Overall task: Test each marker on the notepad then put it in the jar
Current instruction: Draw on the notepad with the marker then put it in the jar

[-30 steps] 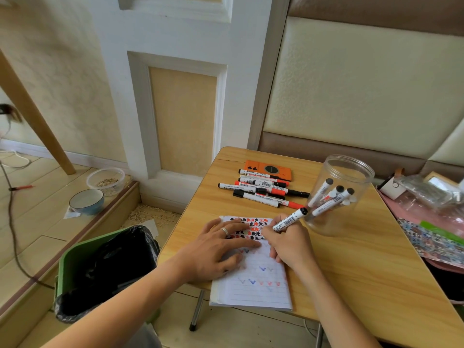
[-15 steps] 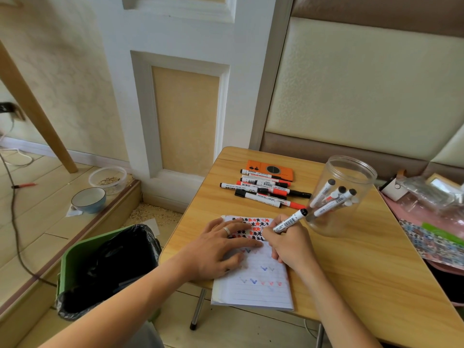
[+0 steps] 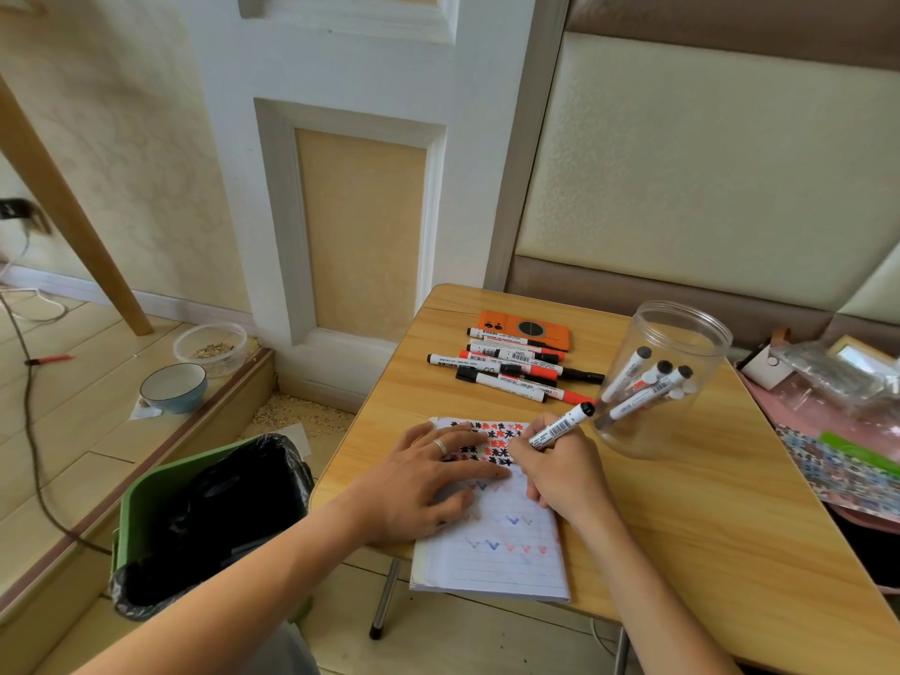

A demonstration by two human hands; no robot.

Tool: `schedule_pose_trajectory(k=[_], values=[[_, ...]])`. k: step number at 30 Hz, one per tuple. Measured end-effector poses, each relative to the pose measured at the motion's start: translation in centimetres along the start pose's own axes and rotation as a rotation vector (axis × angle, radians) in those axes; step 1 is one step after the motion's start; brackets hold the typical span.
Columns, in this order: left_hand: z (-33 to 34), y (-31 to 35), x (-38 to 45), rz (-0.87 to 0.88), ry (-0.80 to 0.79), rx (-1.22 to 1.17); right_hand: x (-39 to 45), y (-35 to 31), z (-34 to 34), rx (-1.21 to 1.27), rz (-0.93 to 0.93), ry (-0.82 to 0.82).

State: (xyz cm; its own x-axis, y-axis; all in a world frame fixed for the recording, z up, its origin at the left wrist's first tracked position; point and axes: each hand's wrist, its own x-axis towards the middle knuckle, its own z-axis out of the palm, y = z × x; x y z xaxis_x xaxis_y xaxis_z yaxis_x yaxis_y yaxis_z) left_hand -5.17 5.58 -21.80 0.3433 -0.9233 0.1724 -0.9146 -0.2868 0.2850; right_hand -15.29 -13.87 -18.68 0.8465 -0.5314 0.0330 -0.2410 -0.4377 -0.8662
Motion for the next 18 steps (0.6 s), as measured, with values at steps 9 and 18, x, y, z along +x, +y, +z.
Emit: schedule_pose_trajectory(k=[9,18], values=[[0.14,-0.12,-0.02,0.006,0.007,0.007,-0.14,0.03,0.02,0.017,0.005,0.043],[0.13,-0.16,-0.02,0.009,0.044,-0.012,-0.2,0.06,0.1,0.007,-0.008,0.007]])
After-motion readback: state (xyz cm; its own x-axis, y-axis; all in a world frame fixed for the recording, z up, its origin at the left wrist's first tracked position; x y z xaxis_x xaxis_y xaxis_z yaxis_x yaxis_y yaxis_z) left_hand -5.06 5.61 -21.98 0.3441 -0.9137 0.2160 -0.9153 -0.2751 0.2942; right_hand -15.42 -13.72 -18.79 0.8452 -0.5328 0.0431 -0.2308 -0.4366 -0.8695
